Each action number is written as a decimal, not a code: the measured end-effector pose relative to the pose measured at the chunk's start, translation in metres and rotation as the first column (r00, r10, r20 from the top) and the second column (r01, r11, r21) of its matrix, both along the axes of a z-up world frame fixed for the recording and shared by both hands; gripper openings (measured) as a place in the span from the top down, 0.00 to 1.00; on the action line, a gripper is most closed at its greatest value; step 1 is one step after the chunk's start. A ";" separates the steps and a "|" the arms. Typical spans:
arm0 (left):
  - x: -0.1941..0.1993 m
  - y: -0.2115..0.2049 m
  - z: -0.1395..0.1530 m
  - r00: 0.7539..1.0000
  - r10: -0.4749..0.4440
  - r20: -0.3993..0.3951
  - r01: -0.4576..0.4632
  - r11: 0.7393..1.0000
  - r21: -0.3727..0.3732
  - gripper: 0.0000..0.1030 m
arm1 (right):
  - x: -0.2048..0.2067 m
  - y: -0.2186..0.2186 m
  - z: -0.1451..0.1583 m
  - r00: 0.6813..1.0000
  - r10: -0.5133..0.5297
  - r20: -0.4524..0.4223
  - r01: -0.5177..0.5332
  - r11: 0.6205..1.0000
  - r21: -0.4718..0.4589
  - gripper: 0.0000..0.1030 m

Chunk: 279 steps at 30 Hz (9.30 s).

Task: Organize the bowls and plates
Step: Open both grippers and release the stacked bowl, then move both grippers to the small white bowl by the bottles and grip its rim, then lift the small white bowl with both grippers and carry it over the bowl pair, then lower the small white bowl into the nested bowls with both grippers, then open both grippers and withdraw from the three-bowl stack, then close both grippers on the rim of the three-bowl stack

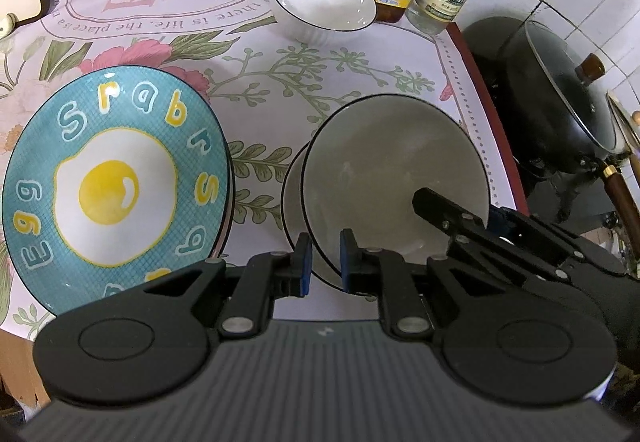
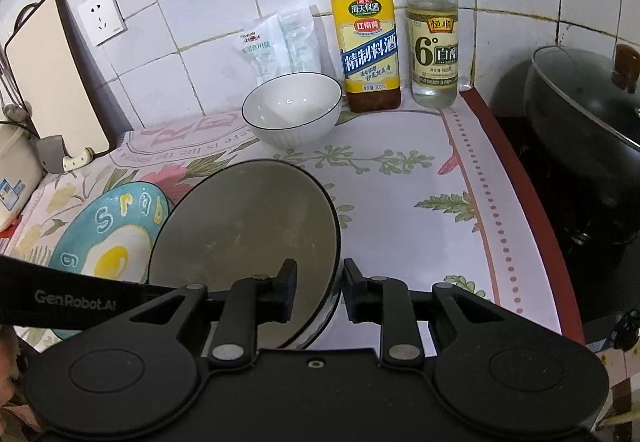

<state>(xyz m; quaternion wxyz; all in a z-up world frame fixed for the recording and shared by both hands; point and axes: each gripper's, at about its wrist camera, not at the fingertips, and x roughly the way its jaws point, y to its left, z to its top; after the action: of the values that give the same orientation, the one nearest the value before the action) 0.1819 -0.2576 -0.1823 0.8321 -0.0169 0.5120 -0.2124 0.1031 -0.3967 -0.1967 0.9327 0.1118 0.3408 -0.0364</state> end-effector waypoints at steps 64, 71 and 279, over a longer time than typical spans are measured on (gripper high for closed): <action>0.007 0.023 0.073 0.929 -0.197 0.313 0.198 0.980 0.027 0.53 | -0.030 -0.044 0.067 0.904 0.233 0.357 -0.216 0.972 -0.088 0.29; 0.047 0.027 0.057 0.930 -0.146 0.338 0.177 0.982 -0.062 0.51 | 0.028 -0.075 0.036 0.928 0.178 0.327 -0.220 0.971 0.094 0.29; -0.106 0.078 -0.017 0.926 -0.076 0.369 0.137 0.981 -0.141 0.53 | -0.116 0.052 -0.061 0.942 0.151 0.298 -0.087 0.972 -0.217 0.27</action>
<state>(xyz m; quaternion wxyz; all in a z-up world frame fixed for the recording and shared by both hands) 0.0757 -0.1799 -0.1989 0.8952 -0.0181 0.3308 -0.2982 -0.0130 -0.3450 -0.2579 0.9819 0.0006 0.1895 0.0044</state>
